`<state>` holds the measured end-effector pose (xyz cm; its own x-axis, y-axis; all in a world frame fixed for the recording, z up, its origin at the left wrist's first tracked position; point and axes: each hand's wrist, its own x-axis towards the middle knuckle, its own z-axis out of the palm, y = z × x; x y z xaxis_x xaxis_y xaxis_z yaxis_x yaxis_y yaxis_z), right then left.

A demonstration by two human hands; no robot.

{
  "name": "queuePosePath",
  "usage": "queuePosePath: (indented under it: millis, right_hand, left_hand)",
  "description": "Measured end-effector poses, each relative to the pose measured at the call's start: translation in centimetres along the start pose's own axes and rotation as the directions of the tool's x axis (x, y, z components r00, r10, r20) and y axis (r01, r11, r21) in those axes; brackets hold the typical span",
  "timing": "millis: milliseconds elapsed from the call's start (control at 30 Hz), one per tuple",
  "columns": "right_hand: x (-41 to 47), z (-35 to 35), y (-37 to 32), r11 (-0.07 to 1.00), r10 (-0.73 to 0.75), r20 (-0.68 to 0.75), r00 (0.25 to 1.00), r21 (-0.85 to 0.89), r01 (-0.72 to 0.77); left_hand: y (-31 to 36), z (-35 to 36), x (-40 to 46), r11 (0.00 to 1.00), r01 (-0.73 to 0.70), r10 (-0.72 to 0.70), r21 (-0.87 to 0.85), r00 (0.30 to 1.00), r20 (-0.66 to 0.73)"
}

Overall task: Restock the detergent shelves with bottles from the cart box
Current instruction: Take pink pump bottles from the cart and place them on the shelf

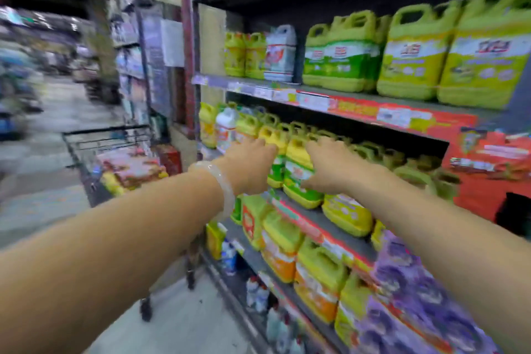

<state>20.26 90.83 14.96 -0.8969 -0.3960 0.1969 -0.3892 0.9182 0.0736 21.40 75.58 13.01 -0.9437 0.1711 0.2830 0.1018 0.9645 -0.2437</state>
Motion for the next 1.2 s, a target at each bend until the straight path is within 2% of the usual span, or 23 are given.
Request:
queuePosePath:
  millis: [233,533,800,967,1200]
  right_hand:
    - [8.8,7.7,-16.6,0.975,-0.219,0.193,0.956,0.084,0.206]
    - [22.0,13.7,-30.0,0.929,-0.371,0.264,0.890,0.113,0.354]
    - [38.8,19.1,-38.7,0.903,-0.428,0.277,0.860,0.169,0.395]
    - [48.7,20.5,-42.3,0.905,-0.422,0.279,0.862,0.184,0.384]
    - [59.0,27.0,-45.4,0.930,-0.366,0.348,0.863,0.163,0.329]
  left_hand:
    - [-15.4,10.0,-5.7,0.978,0.208,-0.203,0.010,0.945,0.256]
    - [-30.5,18.8,-5.7,0.922,0.384,-0.379,0.057,0.860,0.341]
    - [-45.7,26.3,2.1,0.907,0.398,-0.421,0.140,0.834,0.356]
    - [-54.0,29.2,8.2,0.892,0.439,-0.448,0.109,0.822,0.352]
    - [-61.8,37.3,15.6,0.925,0.375,-0.368,0.067,0.832,0.415]
